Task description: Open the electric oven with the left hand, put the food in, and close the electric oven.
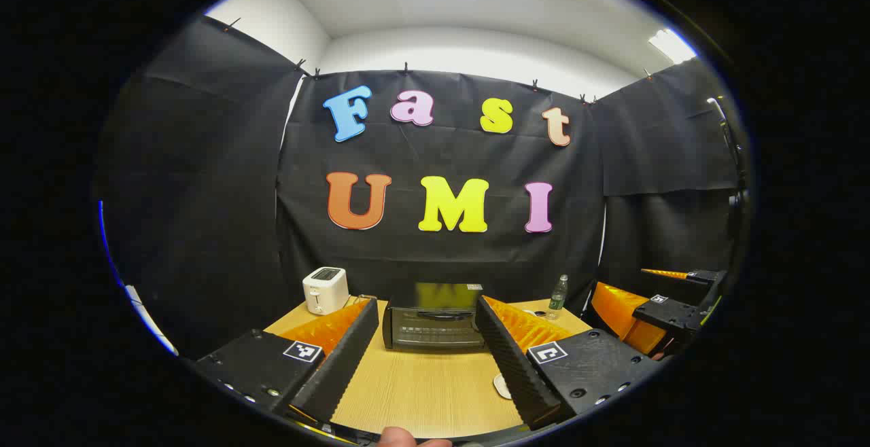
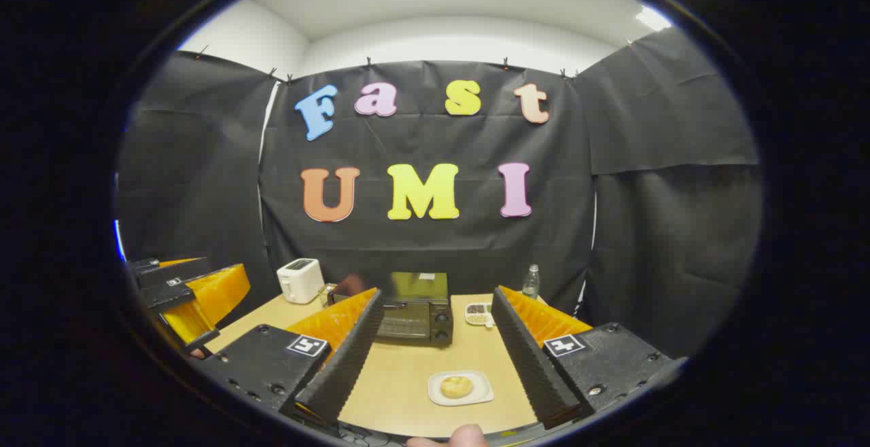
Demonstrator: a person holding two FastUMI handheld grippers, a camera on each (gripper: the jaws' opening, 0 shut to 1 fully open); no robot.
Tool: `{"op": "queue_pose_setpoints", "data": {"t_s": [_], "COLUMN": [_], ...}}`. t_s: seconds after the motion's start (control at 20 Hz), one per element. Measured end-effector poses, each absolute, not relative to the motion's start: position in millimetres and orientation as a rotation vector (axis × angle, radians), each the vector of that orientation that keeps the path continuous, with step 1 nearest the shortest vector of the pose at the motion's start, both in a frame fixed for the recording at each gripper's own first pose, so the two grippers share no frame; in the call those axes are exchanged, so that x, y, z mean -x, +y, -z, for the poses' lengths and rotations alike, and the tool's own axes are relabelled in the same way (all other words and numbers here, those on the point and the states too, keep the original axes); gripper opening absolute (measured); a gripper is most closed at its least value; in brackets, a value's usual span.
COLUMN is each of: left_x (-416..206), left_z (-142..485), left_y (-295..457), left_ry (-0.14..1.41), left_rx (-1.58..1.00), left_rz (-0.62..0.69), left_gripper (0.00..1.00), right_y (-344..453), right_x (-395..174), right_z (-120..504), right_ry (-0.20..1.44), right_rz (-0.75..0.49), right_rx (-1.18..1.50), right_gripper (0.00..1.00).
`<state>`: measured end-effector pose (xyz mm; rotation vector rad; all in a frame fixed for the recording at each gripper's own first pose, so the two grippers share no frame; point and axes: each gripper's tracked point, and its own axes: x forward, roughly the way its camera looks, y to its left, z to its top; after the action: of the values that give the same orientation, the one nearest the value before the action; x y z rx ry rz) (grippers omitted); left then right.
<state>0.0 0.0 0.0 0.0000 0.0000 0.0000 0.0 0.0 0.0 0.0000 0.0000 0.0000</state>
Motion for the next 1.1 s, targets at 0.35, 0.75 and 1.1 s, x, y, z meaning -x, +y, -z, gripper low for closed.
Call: {"op": "queue_pose_setpoints", "data": {"t_s": [0.35, 0.75, 1.1], "left_x": [2, 2, 2], "left_z": [5, 7, 12], "left_y": [-4, -5, -1], "left_ry": [0.016, 0.019, 0.026], "left_rx": [0.003, 0.001, -0.001], "left_rz": [0.008, 0.014, 0.005], "left_gripper": [0.83, 0.83, 0.94], "right_y": [-8, -9, -9], "right_x": [3, 4, 2], "right_z": [8, 6, 7], "right_ry": [0.02, 0.019, 0.021], "right_rz": [0.013, 0.016, 0.023], "right_rx": [-0.011, -0.014, -0.004], "right_gripper": [1.0, 1.0, 1.0]}}
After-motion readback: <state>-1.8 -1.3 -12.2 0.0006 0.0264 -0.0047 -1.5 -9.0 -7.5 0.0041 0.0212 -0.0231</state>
